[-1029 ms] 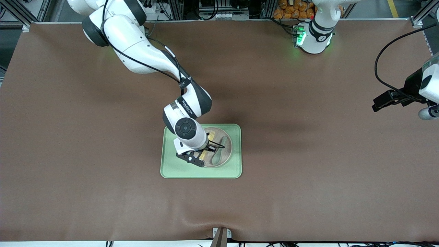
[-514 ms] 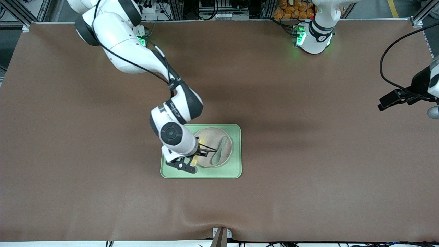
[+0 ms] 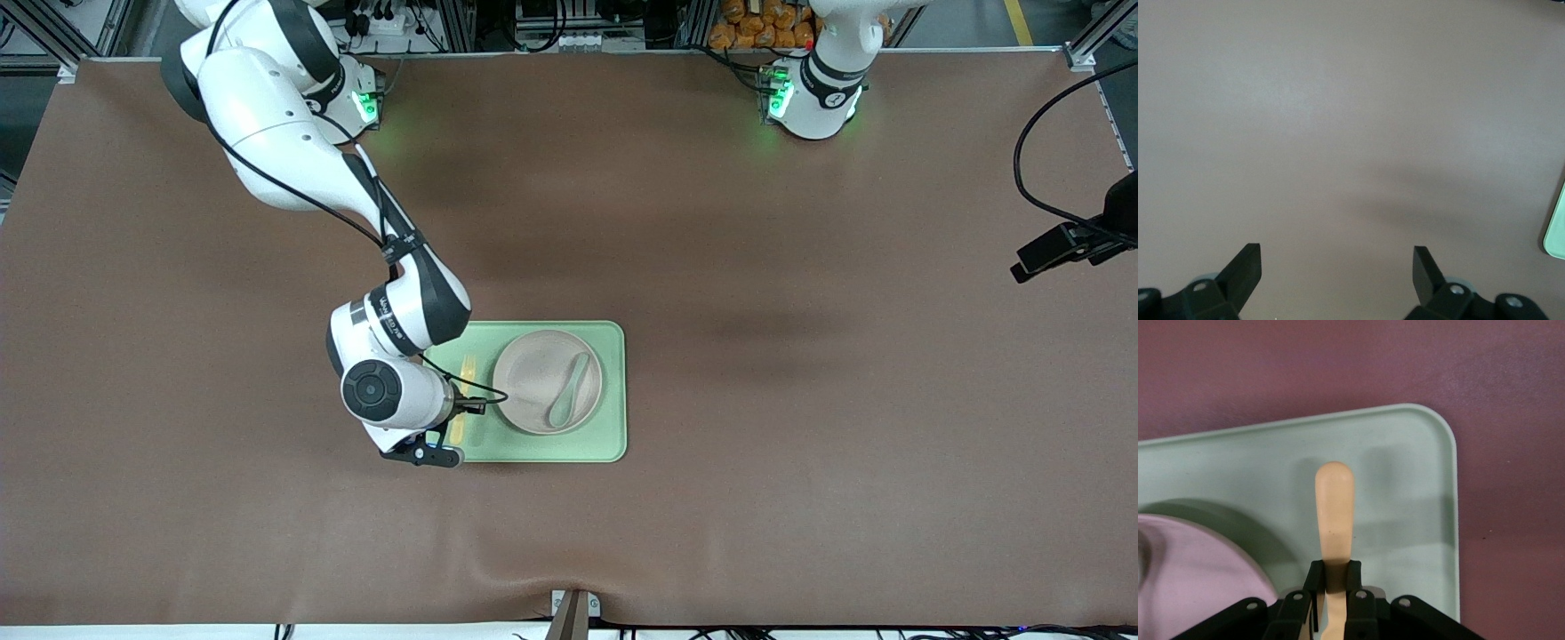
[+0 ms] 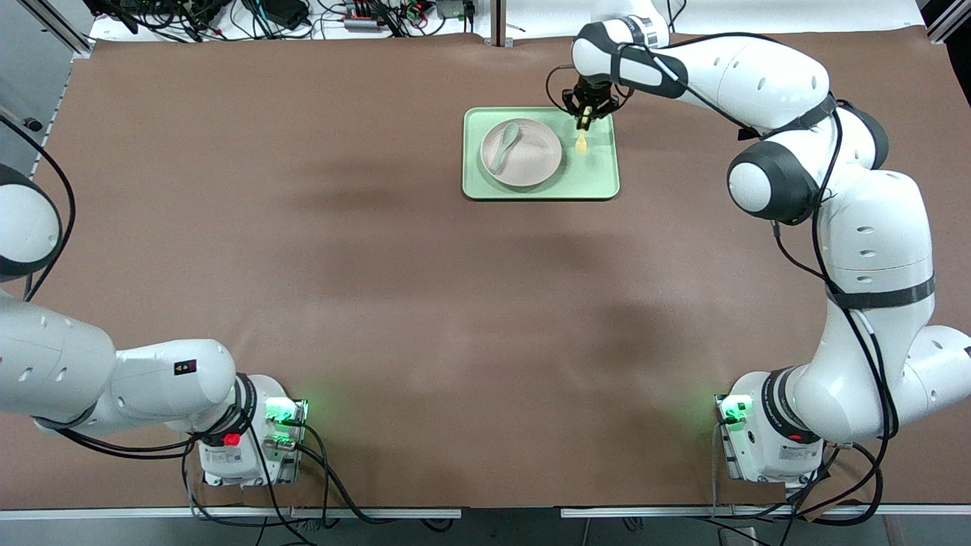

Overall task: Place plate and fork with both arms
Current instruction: 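Lift the yellow fork off the plate and set it on the tray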

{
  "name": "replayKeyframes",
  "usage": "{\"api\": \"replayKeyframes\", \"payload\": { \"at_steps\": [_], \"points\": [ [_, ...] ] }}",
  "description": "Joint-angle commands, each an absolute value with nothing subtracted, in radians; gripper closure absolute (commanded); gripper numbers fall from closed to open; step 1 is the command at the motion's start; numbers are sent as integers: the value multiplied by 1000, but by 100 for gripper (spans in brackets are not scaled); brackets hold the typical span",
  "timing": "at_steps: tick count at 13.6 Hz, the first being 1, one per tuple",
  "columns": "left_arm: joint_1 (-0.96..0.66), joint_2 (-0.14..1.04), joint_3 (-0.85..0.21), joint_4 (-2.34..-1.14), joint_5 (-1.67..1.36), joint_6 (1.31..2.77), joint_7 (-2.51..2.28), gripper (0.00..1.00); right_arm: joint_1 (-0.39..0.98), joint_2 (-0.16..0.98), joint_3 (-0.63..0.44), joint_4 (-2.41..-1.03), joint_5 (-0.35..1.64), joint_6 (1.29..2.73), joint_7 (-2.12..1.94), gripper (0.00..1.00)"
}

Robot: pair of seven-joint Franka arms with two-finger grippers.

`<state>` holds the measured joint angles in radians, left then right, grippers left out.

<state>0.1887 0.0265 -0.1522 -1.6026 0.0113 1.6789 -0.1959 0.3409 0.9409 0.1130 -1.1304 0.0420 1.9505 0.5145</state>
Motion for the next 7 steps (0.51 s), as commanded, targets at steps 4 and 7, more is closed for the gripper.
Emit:
{"api": "replayKeyframes", "payload": {
  "at_steps": [4,7],
  "points": [
    [189,11,-208,-1629,8,1683,-178,0,354,914,137,-1227,-11,2014,480,96],
    [189,21,-242,-1629,8,1684,-178,0,356,913,137,-1259,-14,2057,480,96]
  ]
}}
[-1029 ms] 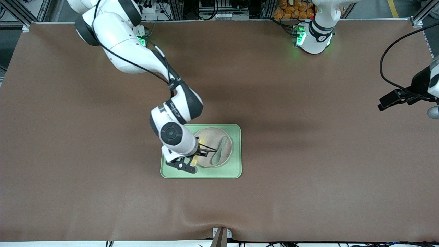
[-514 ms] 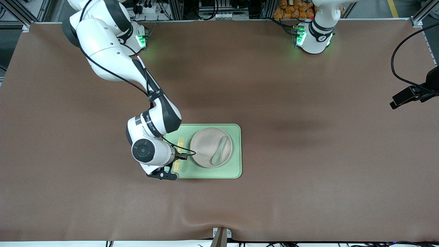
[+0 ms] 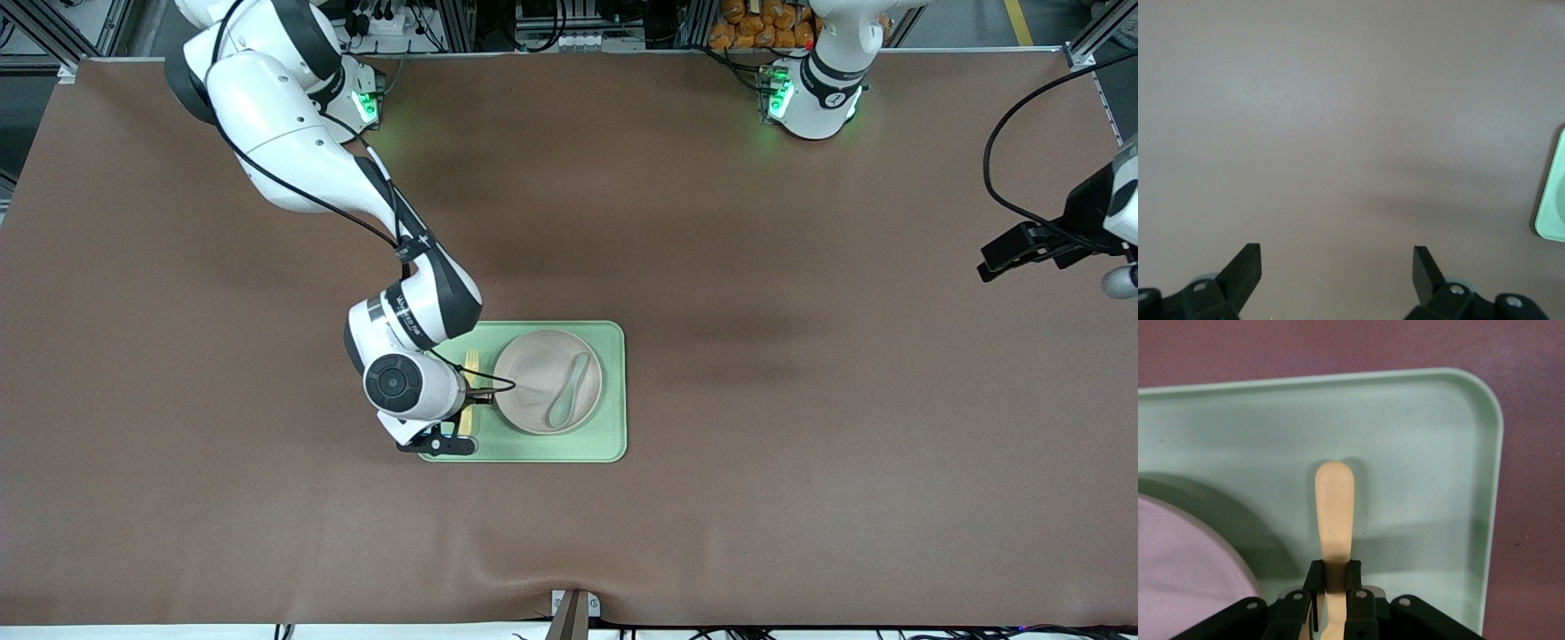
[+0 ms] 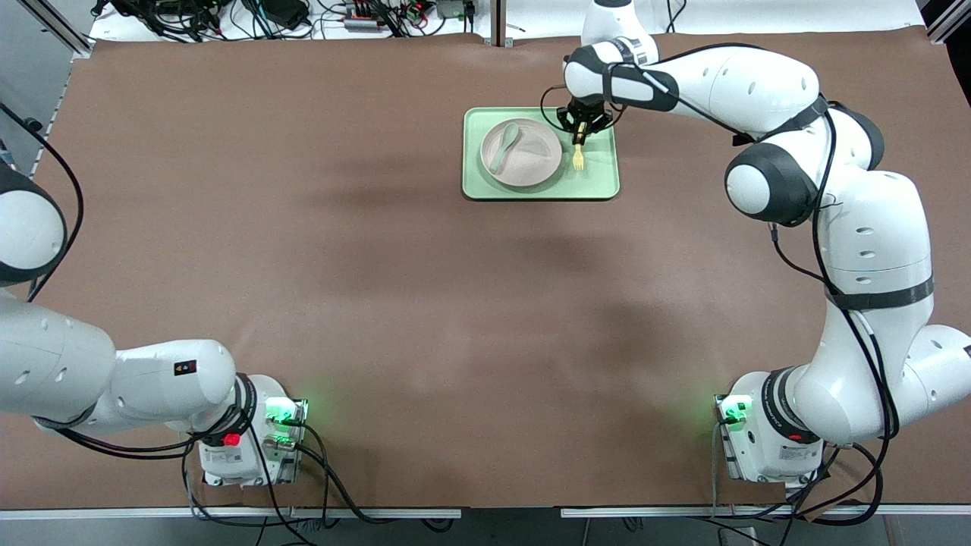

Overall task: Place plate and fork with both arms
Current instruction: 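Lift the yellow fork off the plate and set it on the tray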

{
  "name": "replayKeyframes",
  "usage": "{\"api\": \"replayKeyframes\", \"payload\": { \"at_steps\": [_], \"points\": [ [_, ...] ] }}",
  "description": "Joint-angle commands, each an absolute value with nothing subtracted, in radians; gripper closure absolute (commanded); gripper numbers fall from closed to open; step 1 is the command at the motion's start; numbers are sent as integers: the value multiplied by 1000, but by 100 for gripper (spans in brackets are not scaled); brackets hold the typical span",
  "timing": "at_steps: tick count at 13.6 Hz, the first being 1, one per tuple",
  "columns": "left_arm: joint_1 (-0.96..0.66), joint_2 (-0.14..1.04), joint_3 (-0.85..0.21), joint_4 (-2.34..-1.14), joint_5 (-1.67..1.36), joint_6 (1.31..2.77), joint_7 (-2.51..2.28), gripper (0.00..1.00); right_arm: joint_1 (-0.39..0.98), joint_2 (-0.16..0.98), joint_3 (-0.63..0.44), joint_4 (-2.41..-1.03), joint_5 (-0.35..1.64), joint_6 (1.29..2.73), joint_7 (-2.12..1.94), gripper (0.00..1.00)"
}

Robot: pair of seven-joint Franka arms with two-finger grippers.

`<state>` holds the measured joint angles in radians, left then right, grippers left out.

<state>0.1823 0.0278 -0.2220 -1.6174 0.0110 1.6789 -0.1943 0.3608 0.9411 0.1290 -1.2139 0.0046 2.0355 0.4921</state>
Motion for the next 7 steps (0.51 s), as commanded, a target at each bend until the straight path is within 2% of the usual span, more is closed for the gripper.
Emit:
{"api": "replayKeyframes", "payload": {
  "at_steps": [1,6,7],
  "points": [
    [189,21,-247,-1629,9,1684,-178,0,356,914,137,-1261,-14,2057,480,95],
    [190,20,-275,-1638,9,1686,-176,0,368,914,135,-1266,-29,2063,480,91],
    [198,9,-275,-1641,8,1686,-176,0,368,914,135,-1266,-29,2063,480,83]
  ]
}}
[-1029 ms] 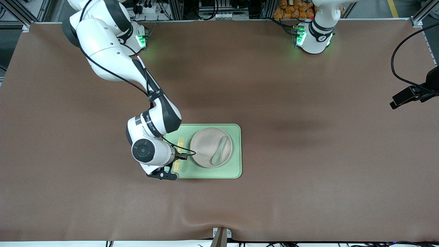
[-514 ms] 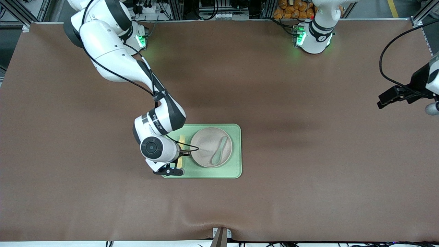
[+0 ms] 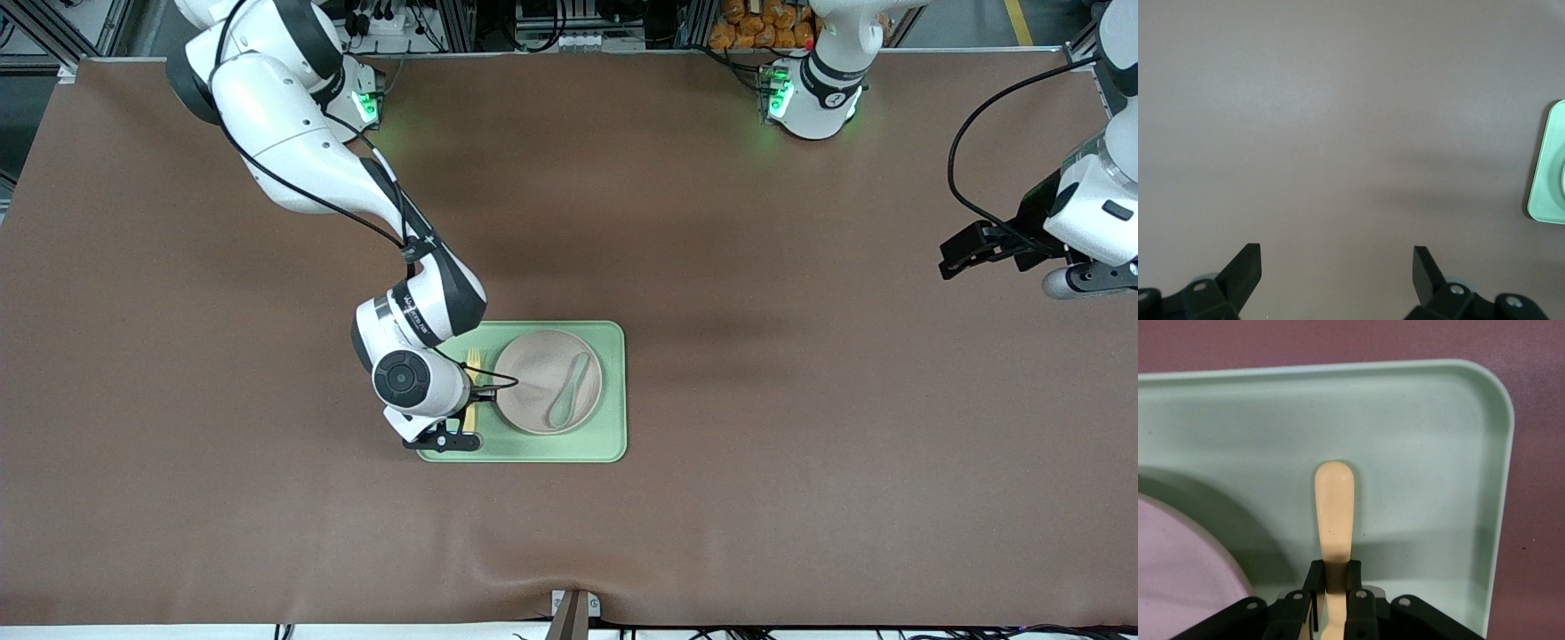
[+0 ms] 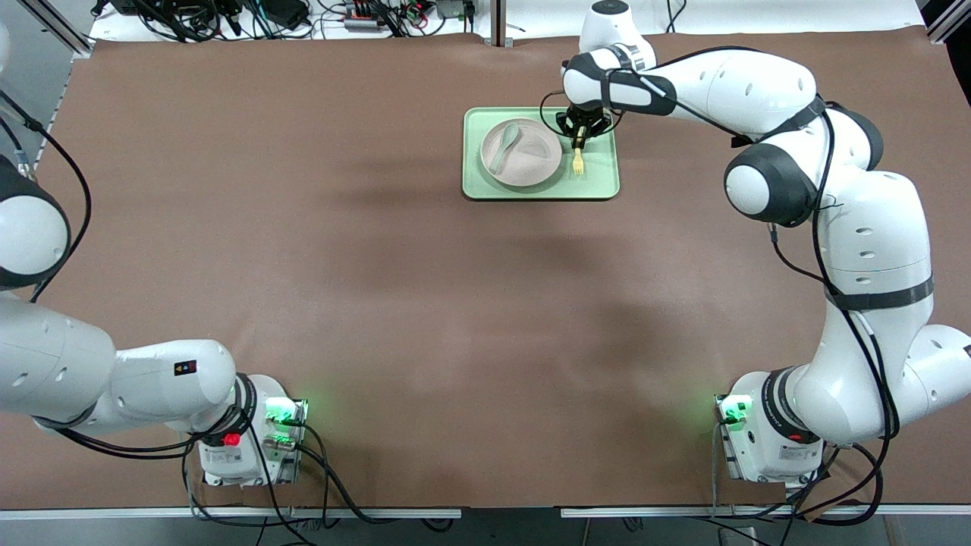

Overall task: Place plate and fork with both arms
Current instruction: 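Lift the yellow fork off the plate and set it on the tray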

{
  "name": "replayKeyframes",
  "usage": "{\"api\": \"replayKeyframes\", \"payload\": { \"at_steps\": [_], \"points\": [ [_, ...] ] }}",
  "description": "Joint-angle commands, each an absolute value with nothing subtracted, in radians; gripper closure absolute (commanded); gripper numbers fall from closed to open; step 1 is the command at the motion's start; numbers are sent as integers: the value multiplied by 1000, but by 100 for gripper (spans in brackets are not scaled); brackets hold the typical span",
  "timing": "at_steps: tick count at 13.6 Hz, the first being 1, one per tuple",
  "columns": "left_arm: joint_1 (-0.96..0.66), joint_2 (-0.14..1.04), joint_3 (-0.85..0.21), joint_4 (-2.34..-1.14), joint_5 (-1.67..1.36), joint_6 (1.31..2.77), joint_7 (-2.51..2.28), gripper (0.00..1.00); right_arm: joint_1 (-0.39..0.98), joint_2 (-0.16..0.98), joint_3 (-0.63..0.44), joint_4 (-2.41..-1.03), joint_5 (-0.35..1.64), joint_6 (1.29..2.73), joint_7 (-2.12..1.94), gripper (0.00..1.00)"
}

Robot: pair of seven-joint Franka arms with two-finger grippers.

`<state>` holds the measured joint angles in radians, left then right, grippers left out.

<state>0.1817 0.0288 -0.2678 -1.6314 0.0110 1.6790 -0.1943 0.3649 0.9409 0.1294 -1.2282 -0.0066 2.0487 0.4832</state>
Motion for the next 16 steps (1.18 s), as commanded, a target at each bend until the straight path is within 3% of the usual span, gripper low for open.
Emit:
{"api": "replayKeyframes", "payload": {
  "at_steps": [1,2,3,5,7,12,16],
  "points": [
    [198,-3,-273,-1643,9,1684,-175,0,368,914,135,-1266,-29,2062,483,62],
    [199,-23,-273,-1646,11,1684,-172,0,367,913,135,-1264,-28,2059,488,42],
    [199,-43,-273,-1652,11,1684,-170,0,364,910,135,-1261,-26,2054,489,29],
    [201,-72,-273,-1652,11,1683,-166,0,359,901,135,-1255,-23,2051,486,11],
    [201,-81,-273,-1651,11,1671,-134,0,357,879,132,-1247,-17,2027,483,0],
    [199,-83,-273,-1643,6,1638,-118,0,290,868,144,-1134,-15,1827,483,0],
    [190,-83,-276,-1643,5,1609,-120,0,85,798,331,-1086,-17,1753,485,0]
  ]
}}
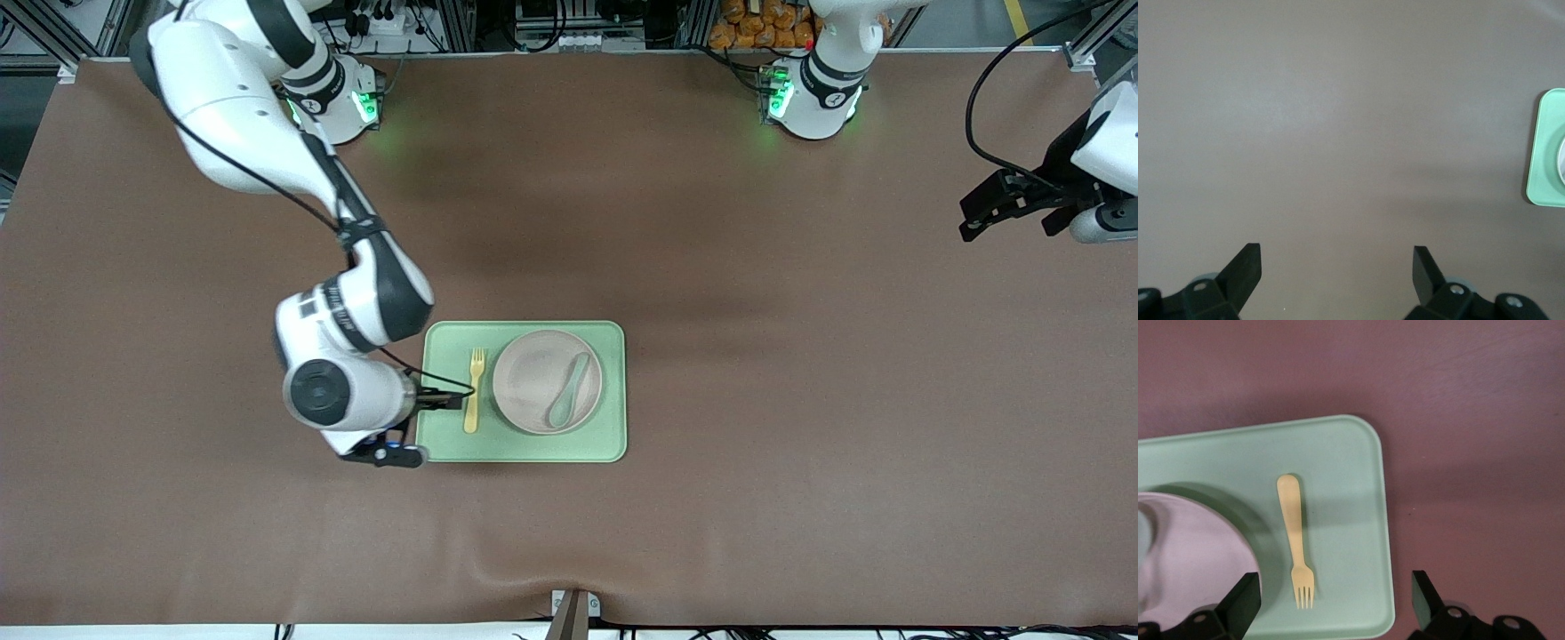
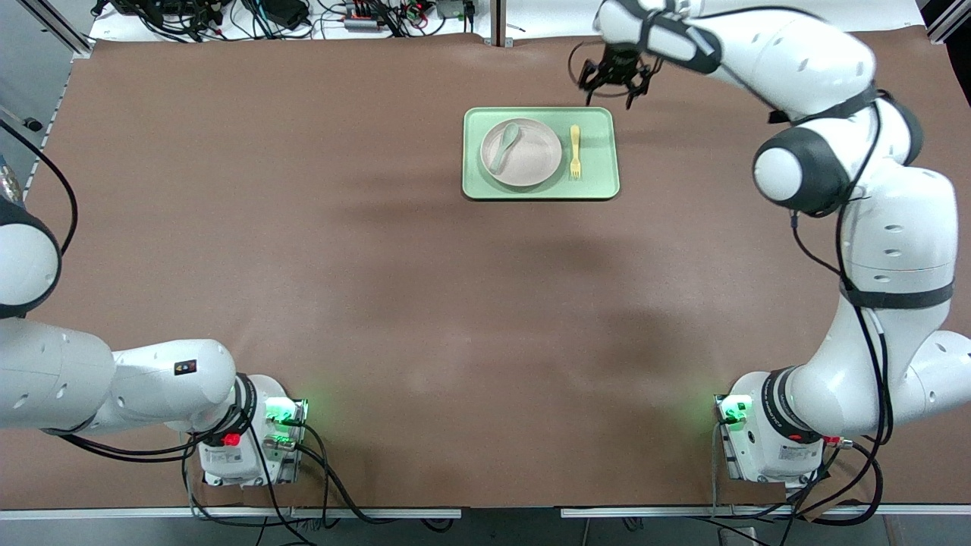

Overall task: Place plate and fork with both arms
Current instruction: 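Open the right gripper and withdraw it from the tray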

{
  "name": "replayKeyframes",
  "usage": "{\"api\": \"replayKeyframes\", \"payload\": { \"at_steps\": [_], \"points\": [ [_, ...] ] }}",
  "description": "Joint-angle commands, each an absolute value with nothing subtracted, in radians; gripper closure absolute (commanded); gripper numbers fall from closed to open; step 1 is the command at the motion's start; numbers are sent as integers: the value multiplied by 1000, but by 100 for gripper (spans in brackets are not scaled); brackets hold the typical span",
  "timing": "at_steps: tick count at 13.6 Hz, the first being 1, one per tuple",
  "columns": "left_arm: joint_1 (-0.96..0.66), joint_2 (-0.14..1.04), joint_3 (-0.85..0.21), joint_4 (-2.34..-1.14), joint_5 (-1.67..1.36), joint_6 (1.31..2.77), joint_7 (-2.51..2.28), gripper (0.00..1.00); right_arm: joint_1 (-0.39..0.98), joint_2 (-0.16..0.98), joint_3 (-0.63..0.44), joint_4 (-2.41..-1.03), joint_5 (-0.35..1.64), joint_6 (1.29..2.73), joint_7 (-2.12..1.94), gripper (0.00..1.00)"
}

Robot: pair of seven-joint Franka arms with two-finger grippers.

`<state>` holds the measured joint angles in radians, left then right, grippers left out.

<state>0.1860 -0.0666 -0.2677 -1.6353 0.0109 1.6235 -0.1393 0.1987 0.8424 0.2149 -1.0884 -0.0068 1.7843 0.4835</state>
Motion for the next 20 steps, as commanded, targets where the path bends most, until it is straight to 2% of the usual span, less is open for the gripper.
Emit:
{"api": "replayKeyframes", "payload": {
  "at_steps": [1,4,12,14,15,16,18,20],
  "points": [
    [189,-86,-278,-1644,5,1609,-120,0,34,770,388,-1086,-26,1737,488,0],
    [192,-110,-291,-1660,5,1603,-120,0,-24,654,402,-1086,-25,1660,511,0],
    [201,-103,-291,-1643,-26,1582,-97,0,-44,298,356,-1121,-11,1370,491,0],
    [199,-100,-291,-1635,-26,1582,-97,0,-57,198,339,-1219,0,1368,456,0],
    [199,-97,-291,-1632,-26,1582,-97,0,-57,145,295,-1276,44,1370,404,0],
    [199,-95,-291,-1631,-26,1582,-97,0,-49,82,247,-1355,75,1387,361,0],
    [195,-75,-293,-1606,-25,1582,-98,0,-49,-23,230,-1492,80,1443,304,0],
    [189,-66,-296,-1589,-23,1582,-103,0,-43,-51,227,-1542,66,1466,295,0]
  ]
}}
